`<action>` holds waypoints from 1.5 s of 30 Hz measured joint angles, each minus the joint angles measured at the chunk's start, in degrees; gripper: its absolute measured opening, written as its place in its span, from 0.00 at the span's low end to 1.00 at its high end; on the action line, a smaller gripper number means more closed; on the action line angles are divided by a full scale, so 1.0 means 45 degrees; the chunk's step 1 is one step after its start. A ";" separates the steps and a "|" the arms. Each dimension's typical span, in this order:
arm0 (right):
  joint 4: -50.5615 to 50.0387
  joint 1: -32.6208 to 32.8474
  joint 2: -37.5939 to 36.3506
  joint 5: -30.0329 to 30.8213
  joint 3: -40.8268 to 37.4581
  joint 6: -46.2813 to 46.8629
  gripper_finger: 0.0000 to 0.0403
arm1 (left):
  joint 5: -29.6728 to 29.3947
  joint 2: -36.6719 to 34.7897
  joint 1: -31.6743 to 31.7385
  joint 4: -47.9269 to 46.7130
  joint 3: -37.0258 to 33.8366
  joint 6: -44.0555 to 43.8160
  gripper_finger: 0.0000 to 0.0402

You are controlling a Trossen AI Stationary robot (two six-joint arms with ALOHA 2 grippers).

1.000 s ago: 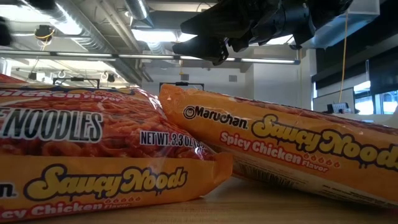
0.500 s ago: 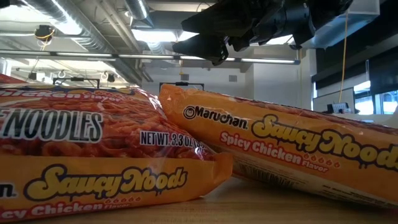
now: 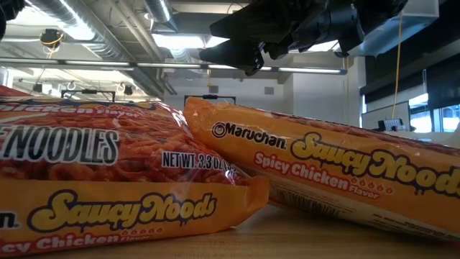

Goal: Sort Maruchan noodles
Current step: Put the bottom left black noodle pack into the left white bin

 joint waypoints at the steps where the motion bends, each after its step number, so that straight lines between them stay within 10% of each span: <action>1: 0.0002 0.0000 0.0000 0.0004 0.0000 -0.0004 0.67 | -0.0054 0.0000 0.0000 0.0234 -0.0167 -0.0005 0.64; 22: 0.0002 0.0000 0.0000 0.0209 0.0000 -0.0024 0.67 | 0.1601 0.1255 0.0010 0.1787 -0.0643 -0.0656 0.63; 45: 0.0017 0.0000 0.0000 0.0345 0.0000 -0.0024 0.67 | 0.1863 0.1377 0.0046 0.2461 -0.0055 -0.0321 0.10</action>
